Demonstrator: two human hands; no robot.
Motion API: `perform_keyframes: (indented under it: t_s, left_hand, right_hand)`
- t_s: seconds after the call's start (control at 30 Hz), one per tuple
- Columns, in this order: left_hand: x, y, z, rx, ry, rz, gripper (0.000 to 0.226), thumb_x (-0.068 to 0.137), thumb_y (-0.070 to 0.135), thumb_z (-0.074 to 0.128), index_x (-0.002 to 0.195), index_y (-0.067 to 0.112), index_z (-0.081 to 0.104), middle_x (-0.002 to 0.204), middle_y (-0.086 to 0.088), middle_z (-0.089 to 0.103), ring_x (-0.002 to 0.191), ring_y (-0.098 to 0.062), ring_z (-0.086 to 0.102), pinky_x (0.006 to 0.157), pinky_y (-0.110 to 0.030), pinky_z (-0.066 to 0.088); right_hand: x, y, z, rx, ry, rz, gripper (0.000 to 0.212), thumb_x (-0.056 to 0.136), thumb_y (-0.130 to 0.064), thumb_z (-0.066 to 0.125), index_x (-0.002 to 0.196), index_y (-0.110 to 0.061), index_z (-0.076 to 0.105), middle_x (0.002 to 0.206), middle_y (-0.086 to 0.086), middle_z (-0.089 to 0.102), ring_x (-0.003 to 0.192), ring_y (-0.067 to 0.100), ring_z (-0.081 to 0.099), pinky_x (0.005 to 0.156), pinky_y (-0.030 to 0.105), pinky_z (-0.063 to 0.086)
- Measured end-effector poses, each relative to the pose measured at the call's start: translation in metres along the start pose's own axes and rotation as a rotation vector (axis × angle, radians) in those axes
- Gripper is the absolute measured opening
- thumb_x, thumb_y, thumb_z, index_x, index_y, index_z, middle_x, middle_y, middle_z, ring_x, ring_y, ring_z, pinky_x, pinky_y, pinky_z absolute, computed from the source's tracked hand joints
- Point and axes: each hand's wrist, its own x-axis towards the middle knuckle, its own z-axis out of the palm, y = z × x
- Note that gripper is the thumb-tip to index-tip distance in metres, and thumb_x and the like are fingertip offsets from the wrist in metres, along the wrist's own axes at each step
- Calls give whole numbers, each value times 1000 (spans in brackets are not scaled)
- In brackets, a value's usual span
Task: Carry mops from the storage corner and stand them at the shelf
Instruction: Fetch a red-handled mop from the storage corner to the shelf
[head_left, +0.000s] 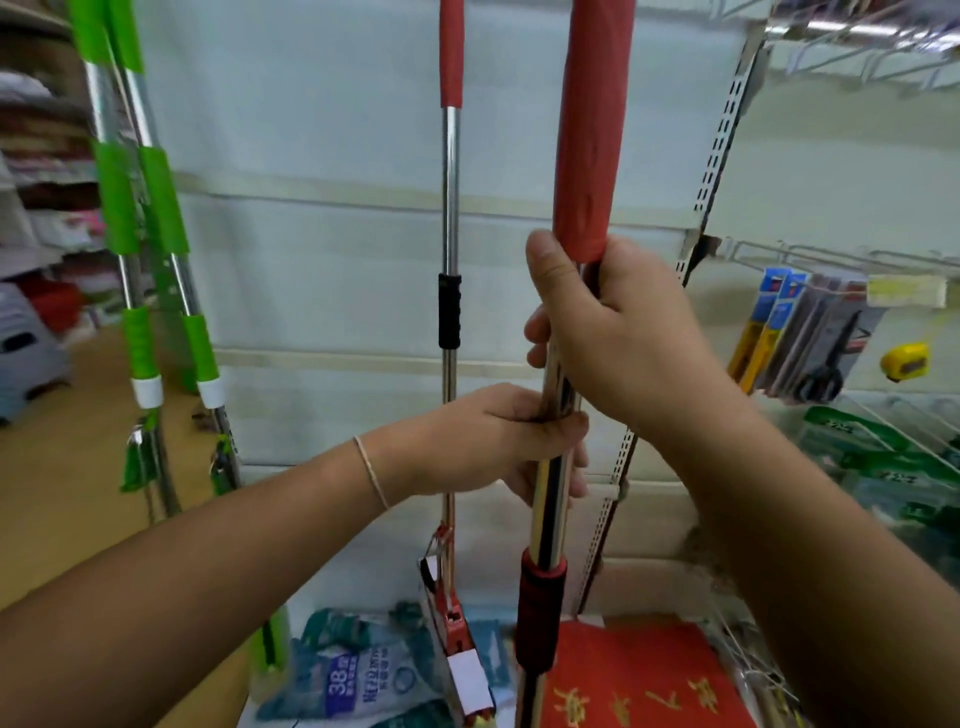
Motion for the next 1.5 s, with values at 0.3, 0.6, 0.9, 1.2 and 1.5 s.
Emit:
perform_keyframes:
  t_s: [0.3, 0.6, 0.9, 1.2, 1.5]
  left_hand:
    - [-19, 14, -54, 14, 56, 21, 48, 86, 56, 52, 95, 10, 65, 96, -14, 73, 91, -31, 71, 76, -36, 54]
    - [-13, 35, -114, 155, 252, 131, 25, 96, 37, 54, 90, 14, 63, 87, -11, 71, 90, -27, 71, 87, -47, 57]
    - [12, 38, -154, 154, 348, 121, 19, 92, 35, 63, 89, 16, 65, 88, -8, 73, 88, -29, 72, 86, -51, 57]
    - [35, 65, -178, 120, 484, 202, 23, 91, 35, 65, 93, 12, 68, 89, -6, 75, 80, -17, 75, 76, -29, 57]
    - [61, 79, -190, 100, 605, 211, 19, 94, 27, 63, 96, 8, 62, 87, -10, 74, 76, -21, 74, 67, -26, 55]
  right_hand:
    - [38, -41, 20, 125, -10, -3, 21, 98, -26, 54, 96, -5, 56, 80, 15, 71, 64, 24, 70, 57, 37, 56]
    - [90, -60, 58, -111, 160, -76, 30, 99, -43, 50, 103, -14, 55, 84, 9, 70, 73, 24, 69, 69, 49, 58]
    - [136, -66, 66, -50, 147, -7, 24, 100, -39, 52, 95, -16, 57, 95, 18, 69, 84, 31, 68, 68, 37, 59]
    - [191, -79, 54, 29, 151, -10, 28, 99, -40, 54, 89, -15, 60, 90, 13, 71, 87, 30, 70, 81, 50, 59]
    - [228, -71, 57, 5, 131, -48, 33, 97, -39, 54, 98, -7, 62, 77, 8, 63, 67, 22, 61, 74, 52, 58]
